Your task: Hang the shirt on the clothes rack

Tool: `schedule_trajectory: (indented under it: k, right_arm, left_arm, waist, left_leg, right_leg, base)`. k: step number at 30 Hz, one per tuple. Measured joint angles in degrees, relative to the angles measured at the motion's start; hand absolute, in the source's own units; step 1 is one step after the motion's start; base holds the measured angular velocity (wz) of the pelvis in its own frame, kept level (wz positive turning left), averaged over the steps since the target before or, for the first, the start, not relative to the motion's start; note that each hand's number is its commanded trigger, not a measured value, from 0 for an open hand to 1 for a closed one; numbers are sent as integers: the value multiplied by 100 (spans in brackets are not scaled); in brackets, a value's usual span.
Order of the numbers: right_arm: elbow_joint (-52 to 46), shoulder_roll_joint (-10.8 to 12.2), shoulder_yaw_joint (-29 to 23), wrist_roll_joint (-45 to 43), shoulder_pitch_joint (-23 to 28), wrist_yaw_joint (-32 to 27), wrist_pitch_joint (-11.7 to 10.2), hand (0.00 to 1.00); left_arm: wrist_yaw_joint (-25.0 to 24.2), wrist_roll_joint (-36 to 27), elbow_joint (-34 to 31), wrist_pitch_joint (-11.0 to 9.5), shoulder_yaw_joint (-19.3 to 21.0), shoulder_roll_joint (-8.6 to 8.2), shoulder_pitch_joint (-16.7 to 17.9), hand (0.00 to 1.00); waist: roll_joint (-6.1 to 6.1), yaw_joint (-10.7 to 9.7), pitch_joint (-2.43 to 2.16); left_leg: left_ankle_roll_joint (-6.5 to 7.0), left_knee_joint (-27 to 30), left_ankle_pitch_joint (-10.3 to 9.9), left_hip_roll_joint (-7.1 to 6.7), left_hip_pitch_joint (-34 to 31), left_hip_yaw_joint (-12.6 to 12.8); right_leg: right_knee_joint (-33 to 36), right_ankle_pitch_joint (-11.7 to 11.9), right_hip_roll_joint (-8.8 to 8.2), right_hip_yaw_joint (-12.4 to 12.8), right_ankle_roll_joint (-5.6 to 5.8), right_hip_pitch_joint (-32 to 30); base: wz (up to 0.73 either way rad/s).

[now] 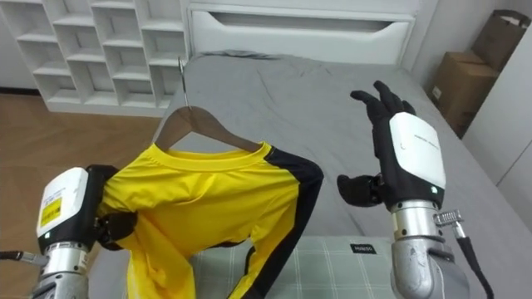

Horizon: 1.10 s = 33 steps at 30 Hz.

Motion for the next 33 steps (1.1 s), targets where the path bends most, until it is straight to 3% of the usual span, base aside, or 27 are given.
schedule_trajectory:
  k: [8, 13, 24, 33]
  right_arm:
    - [12, 4, 230, 40, -375, 540, -51, 0]
    - [40, 25, 235, 130, -415, 769, -57, 0]
    - [333, 327, 438, 240, -418, 952, -106, 0]
    - [349, 332, 427, 266, -424, 864, -127, 0]
  left_arm:
    - [-21, 254, -227, 0, -121, -77, -149, 100]
    - [-21, 280, -581, -13, -269, -140, -150, 100]
    - [-36, 286, -824, -27, -325, -244, -150, 100]
    - [-50, 373, -989, -26, -316, -210, -150, 100]
  waist:
    - [12, 59, 16]
    - [13, 161, 61]
    - [18, 203, 61]
    - [21, 180, 57]
  left_leg:
    - [0, -2, 0, 5, -37, 1]
    - [0, -7, 0, 4, -72, -7]
    - [0, 0, 0, 3, -90, -28]
    - [-1, 28, 0, 5, -80, -144]
  right_leg:
    - [-9, 2, -6, -35, 4, -31]
    - [-22, 3, -26, -117, 5, -36]
    - [-31, 4, -44, -175, 7, -36]
    - [-19, 10, -62, -274, 2, 22]
  base:
    - [0]
    - [6]
    - [2]
    - [6]
